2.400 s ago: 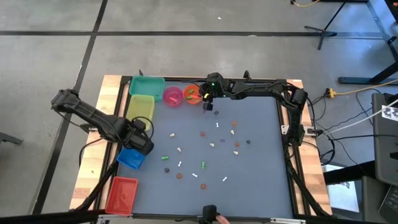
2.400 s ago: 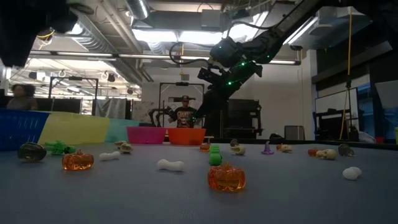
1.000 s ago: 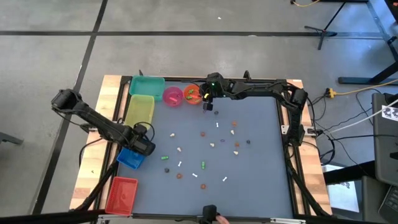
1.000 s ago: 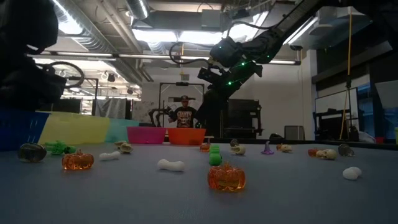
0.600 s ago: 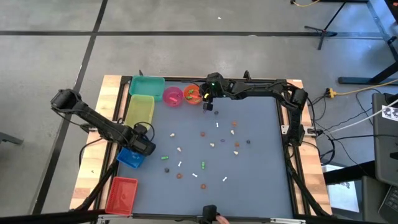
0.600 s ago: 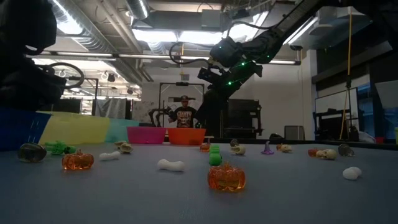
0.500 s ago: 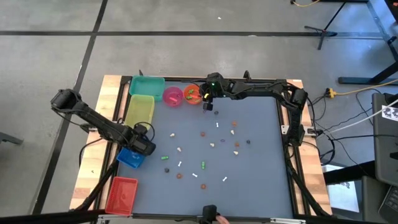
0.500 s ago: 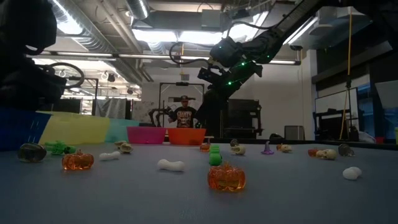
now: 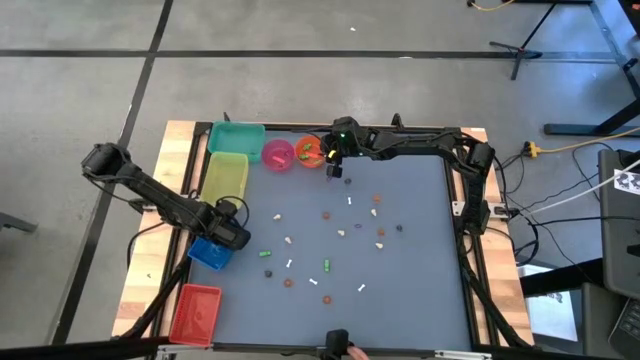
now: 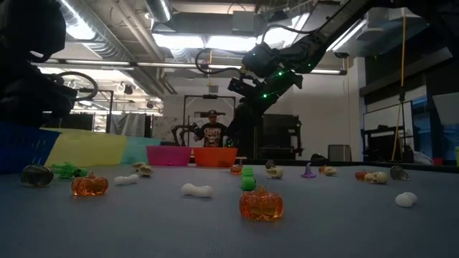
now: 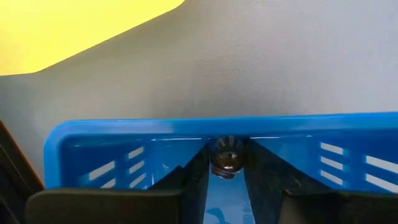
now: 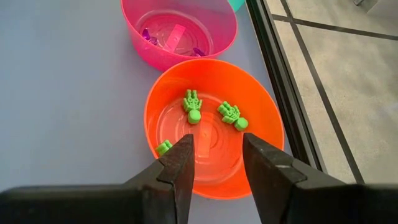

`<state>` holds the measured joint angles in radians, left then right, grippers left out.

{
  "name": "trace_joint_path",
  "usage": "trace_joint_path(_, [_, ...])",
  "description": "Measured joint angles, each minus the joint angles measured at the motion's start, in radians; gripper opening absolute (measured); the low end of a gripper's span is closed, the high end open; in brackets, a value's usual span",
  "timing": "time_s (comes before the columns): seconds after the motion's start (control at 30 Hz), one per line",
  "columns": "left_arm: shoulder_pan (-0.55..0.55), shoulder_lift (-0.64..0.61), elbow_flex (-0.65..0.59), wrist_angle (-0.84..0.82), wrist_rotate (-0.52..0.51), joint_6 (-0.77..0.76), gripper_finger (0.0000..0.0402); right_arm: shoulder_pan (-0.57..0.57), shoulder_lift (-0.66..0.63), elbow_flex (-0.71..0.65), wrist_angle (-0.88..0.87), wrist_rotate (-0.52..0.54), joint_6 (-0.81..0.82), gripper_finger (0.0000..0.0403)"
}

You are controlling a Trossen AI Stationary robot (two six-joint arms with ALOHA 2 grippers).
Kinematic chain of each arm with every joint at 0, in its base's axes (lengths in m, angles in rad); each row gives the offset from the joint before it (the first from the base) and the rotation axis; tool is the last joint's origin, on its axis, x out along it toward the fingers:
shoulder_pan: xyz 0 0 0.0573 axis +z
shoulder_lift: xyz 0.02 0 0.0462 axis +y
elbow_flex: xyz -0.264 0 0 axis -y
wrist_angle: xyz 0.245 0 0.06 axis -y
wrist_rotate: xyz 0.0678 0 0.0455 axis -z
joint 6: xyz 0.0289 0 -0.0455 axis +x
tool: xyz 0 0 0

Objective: Sort Halloween decoration
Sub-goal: Put the black skull toy into the green bin

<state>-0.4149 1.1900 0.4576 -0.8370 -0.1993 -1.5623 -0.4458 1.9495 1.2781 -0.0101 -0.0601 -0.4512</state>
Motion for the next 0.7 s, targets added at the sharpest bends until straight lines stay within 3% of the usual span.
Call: trace_joint_path(0.7, [0.000, 0.003, 0.079, -0.020, 0.034, 0.021, 0.0057, 0.000, 0.000, 0.000, 0.000, 0.000, 0.000, 0.0135])
